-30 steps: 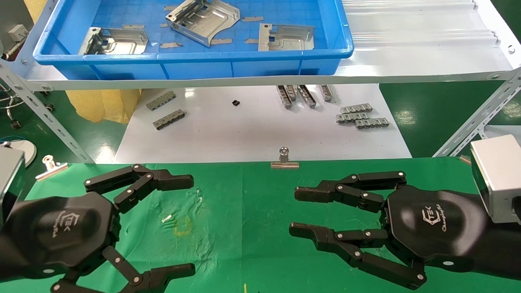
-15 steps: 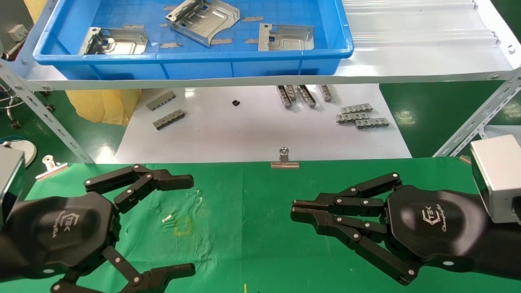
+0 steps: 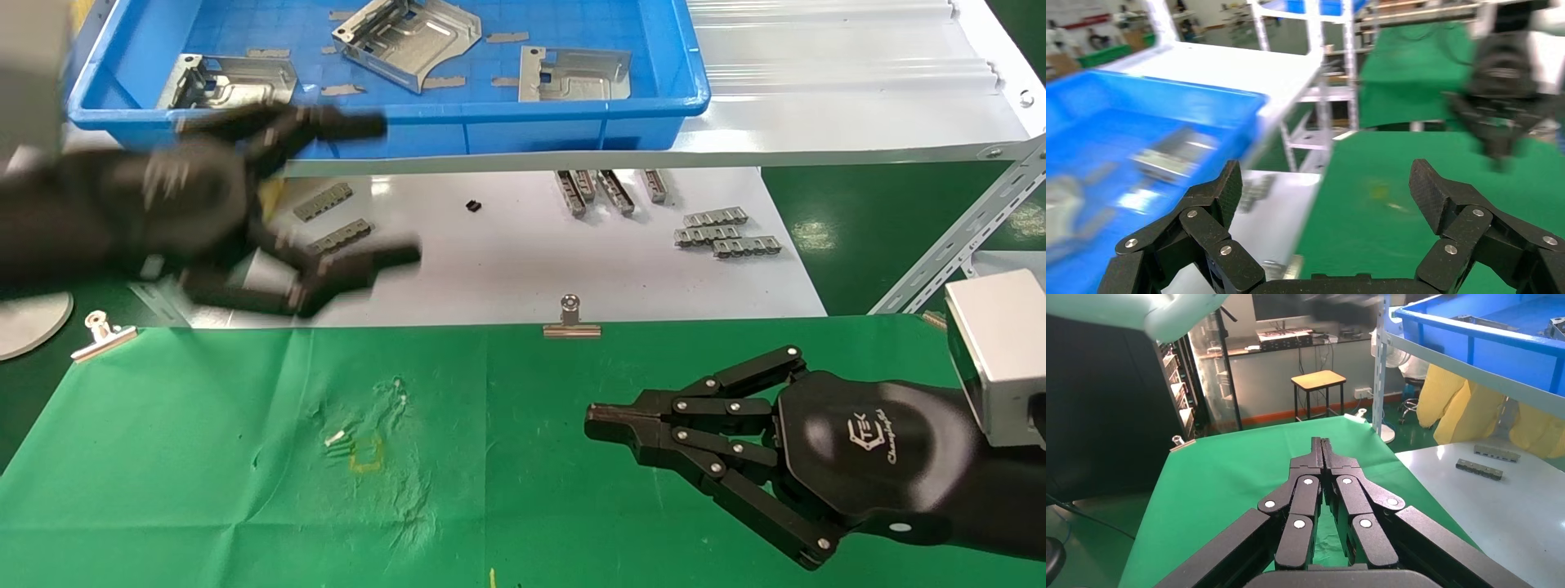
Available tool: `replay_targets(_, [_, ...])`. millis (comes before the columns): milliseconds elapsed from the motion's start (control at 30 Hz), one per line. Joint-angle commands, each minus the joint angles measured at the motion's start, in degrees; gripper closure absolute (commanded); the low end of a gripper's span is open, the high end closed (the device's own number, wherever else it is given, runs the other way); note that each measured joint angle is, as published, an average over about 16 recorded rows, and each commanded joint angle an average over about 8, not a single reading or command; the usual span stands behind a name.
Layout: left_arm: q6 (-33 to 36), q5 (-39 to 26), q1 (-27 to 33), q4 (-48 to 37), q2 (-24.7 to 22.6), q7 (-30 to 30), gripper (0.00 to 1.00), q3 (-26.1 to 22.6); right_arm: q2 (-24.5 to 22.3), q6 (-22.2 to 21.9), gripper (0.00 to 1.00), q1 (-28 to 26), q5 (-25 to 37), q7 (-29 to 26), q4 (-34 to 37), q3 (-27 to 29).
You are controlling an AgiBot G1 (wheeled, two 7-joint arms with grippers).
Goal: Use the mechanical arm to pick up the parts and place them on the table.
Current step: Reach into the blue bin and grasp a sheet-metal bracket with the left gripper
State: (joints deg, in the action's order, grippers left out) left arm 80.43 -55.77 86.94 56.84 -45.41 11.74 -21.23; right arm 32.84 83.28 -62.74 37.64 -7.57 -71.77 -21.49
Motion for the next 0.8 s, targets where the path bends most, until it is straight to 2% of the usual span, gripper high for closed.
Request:
replay_targets(33, [0.34,-2.94,5.16,-4.05,-2.35,-0.12,0.0,-1.45,0.0,0.0,1.0,0.0,0.0,0.0,0.0,0.0])
replay_targets(167, [-5.09,-9.62,13.78,-18.12,-9.1,-3.33,0.0,-4.15,0.0,0.0,1.0,0.0,0.0,0.0,0.0,0.0])
replay_targets(400, [-21.81,-18.75,24.33,-37.99,-20.33,-8.09,0.0,-7.51,0.0,0.0,1.0,0.0,0.0,0.0,0.0,0.0])
replay_targets(433, [-23.7,-19.51,25.32,-40.02,-21.62,-8.47,0.0,-7.84,0.0,0.0,0.98,0.0,0.0,0.0,0.0,0.0])
replay_targets(467, [-25.42,-20.19,26.24,-41.94,-22.83,-8.81,0.0,-8.15,0.0,0.0,0.92,0.0,0.0,0.0,0.0,0.0])
replay_targets(500, [-26.96,-20.76,27.06,-43.72,-23.95,-9.09,0.0,-8.42,0.0,0.0,0.79,0.0,0.0,0.0,0.0,0.0])
replay_targets(533, [-28.24,-21.21,27.75,-45.29,-24.91,-9.29,0.06,-8.65,0.0,0.0,0.67,0.0,0.0,0.0,0.0,0.0])
replay_targets(700, [-32.55,-22.87,30.15,-51.11,-28.38,-9.74,0.68,-9.61,0.0,0.0,0.06,0.0,0.0,0.0,0.0,-0.01])
replay_targets(733, [-33.07,-23.13,30.48,-51.9,-28.8,-9.71,0.81,-9.78,0.0,0.0,0.0,0.0,0.0,0.0,0.0,-0.01])
replay_targets(767, [-33.5,-23.37,30.78,-52.64,-29.18,-9.6,0.93,-9.94,0.0,0.0,0.0,0.0,0.0,0.0,0.0,-0.01])
replay_targets(800, [-33.86,-23.59,31.06,-53.32,-29.5,-9.43,0.99,-10.08,0.0,0.0,0.0,0.0,0.0,0.0,0.0,-0.01])
